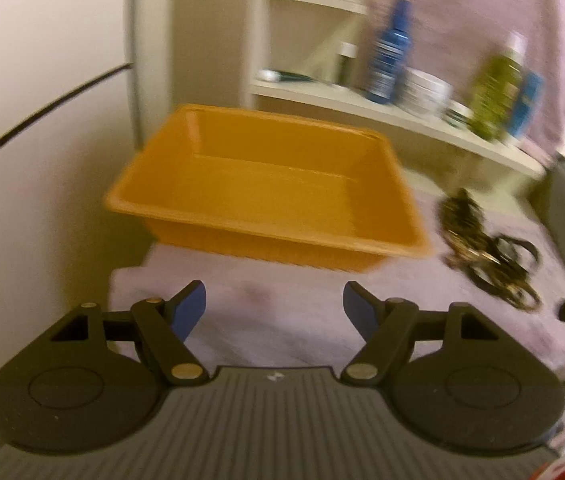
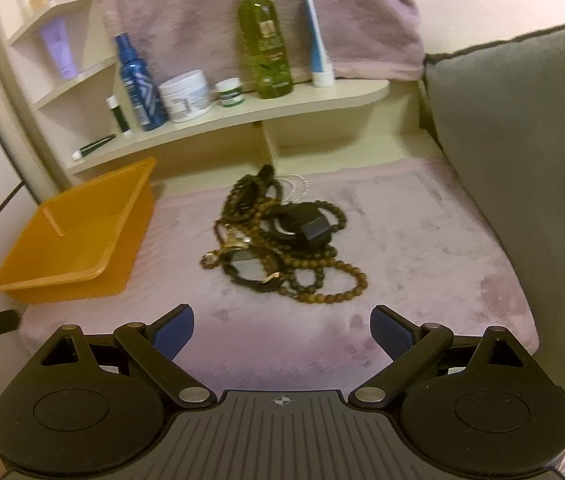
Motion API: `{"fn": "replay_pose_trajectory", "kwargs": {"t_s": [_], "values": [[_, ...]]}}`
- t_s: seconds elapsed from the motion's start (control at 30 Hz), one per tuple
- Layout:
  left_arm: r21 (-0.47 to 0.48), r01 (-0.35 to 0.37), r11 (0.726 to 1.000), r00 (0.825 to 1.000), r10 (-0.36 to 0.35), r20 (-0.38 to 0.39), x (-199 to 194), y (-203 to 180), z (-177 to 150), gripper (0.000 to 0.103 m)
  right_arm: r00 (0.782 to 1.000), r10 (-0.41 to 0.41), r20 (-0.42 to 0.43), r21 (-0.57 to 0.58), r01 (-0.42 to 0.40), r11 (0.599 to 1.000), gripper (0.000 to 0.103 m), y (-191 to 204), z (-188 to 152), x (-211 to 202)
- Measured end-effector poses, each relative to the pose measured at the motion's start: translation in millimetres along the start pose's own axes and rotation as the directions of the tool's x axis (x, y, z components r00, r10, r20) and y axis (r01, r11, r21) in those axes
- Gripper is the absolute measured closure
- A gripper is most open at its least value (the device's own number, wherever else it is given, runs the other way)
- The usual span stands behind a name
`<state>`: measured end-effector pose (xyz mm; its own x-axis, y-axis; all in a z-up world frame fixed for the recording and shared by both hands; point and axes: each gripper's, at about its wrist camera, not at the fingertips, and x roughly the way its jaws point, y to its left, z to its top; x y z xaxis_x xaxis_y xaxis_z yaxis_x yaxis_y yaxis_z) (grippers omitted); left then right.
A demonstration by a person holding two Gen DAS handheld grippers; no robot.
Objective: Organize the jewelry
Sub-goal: 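Grasp and tilt the orange tray rim with left tool while right tool nears jewelry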
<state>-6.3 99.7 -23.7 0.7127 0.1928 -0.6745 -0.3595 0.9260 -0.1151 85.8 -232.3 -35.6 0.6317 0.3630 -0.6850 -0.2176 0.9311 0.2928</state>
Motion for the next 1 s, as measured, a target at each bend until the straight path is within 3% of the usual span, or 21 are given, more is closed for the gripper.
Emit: {"fn": "replay_pose_trajectory", "kwargs": {"t_s": [0.13, 0.33, 0.63, 1.0], "values": [[-0.07, -0.066, 0.995, 0.997, 0.069, 0.04, 7, 31, 4, 0.029, 0.999, -0.036, 0.0, 0.012, 0.036, 0.999, 0.008, -6, 3, 9], [-0.145, -0.097, 0.985, 0.988, 0.113, 0.103, 19, 62, 11, 0.029, 0.997, -0.075, 0.028, 0.028, 0.074, 0.997, 0.008, -12, 14, 18], [-0.251, -0.082, 0.965, 0.981, 0.123, 0.149, 51, 82, 21, 0.031, 0.995, -0.084, 0.06, 0.031, 0.082, 0.996, 0.008, -8, 29, 31], [-0.246, -0.059, 0.967, 0.975, 0.109, 0.193, 87, 82, 27, 0.038, 0.995, -0.09, 0.034, 0.025, 0.089, 0.996, 0.008, -5, 35, 53]]}}
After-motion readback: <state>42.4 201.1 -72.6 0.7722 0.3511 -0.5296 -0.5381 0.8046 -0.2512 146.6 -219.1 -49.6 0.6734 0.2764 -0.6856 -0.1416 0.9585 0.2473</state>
